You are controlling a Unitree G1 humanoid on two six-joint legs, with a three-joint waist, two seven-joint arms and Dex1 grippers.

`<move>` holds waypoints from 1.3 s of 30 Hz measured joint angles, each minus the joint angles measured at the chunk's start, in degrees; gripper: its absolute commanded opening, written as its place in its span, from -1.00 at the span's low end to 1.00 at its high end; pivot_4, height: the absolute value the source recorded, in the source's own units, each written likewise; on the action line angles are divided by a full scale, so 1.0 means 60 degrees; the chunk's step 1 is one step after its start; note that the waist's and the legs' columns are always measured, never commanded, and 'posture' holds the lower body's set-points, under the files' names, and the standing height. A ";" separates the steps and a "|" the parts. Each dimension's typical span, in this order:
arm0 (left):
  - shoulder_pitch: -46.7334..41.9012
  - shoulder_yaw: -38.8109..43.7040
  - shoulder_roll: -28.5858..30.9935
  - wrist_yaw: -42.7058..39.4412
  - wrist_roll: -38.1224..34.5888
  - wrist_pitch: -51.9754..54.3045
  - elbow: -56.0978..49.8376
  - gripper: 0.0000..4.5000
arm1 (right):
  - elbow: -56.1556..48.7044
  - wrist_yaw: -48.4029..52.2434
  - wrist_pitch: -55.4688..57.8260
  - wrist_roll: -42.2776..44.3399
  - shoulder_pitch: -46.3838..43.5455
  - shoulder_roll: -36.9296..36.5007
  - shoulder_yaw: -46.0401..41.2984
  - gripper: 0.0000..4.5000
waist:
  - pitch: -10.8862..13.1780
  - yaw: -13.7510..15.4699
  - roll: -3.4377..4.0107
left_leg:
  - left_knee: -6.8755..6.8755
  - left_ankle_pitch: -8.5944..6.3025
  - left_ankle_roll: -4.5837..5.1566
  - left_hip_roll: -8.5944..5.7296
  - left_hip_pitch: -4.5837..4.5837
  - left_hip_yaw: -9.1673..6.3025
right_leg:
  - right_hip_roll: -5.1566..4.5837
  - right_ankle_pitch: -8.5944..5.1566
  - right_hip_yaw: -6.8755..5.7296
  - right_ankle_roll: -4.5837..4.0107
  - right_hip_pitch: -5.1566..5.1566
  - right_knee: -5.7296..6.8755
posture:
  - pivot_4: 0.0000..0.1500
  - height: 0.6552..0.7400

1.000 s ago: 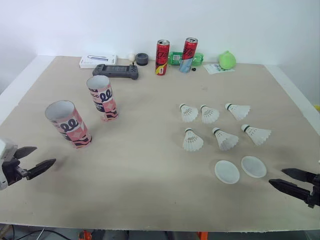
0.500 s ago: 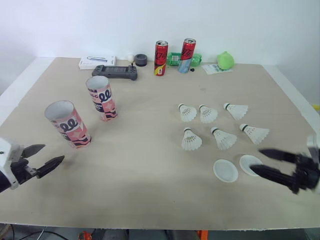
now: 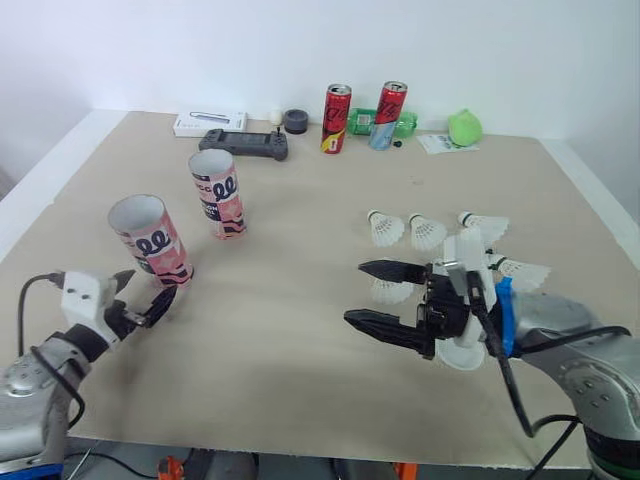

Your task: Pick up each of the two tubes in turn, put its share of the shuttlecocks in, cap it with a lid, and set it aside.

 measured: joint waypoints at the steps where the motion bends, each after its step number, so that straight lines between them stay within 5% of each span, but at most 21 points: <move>1: -0.0151 -0.0069 -0.0003 0.0093 0.0101 -0.0068 0.0175 1.00 | 0.0006 0.0000 -0.0045 -0.0057 -0.0053 0.0049 0.0039 0.98 | 0.0000 -0.0001 0.0000 | 0.0000 0.0000 0.0000 0.0002 0.0001 -0.0001 | 0.0001 0.0004 -0.0002 0.0002 0.0001 0.0001 | 1.00 1.00; 16: -0.2856 -0.0933 -0.0341 0.0509 0.0901 -0.1892 0.3823 1.00 | 0.0219 -0.0889 -0.0481 -0.1047 -0.0346 0.1431 0.1330 0.98 | -0.0002 -0.0008 0.0000 | 0.0008 0.0009 0.0012 0.0005 0.0005 -0.0021 | 0.0013 0.0023 -0.0012 0.0015 0.0008 0.0016 | 1.00 1.00; 19: -0.2916 -0.0954 -0.0341 0.0516 0.0900 -0.2066 0.3977 1.00 | 0.0324 -0.0954 -0.0512 -0.1181 -0.0346 0.1503 0.1411 0.98 | -0.0002 -0.0010 0.0001 | 0.0006 0.0009 0.0012 0.0005 0.0005 -0.0023 | 0.0014 0.0022 -0.0012 0.0015 0.0008 0.0016 | 1.00 1.00; 20: -0.2917 -0.0959 -0.0341 0.0515 0.0900 -0.2119 0.4007 0.78 | 0.0332 -0.0960 -0.0535 -0.1193 -0.0346 0.1517 0.1411 1.00 | -0.0002 -0.0010 0.0001 | 0.0005 0.0009 0.0012 0.0005 0.0005 -0.0024 | 0.0014 0.0022 -0.0014 0.0015 0.0008 0.0017 | 1.00 1.00; 34: -0.2792 -0.0965 -0.0340 0.0713 0.0900 -0.2257 0.3975 0.78 | 0.0332 -0.0983 -0.0633 -0.1376 -0.0120 0.1711 0.1442 1.00 | -0.0007 -0.0019 0.0008 | 0.0004 0.0010 0.0014 0.0006 0.0008 -0.0028 | 0.0016 0.0021 -0.0015 0.0015 0.0011 0.0020 | 1.00 1.00; 39: -0.1705 -0.1259 0.0436 0.1282 0.2721 -0.3971 0.3036 0.78 | -0.0324 -0.2573 -0.0851 -0.2777 0.1329 0.1978 0.1456 1.00 | -0.0010 -0.0016 0.0004 | -0.0021 0.0011 0.0012 0.0006 0.0001 -0.0029 | 0.0014 0.0008 -0.0015 0.0003 -0.0004 0.0020 | 1.00 1.00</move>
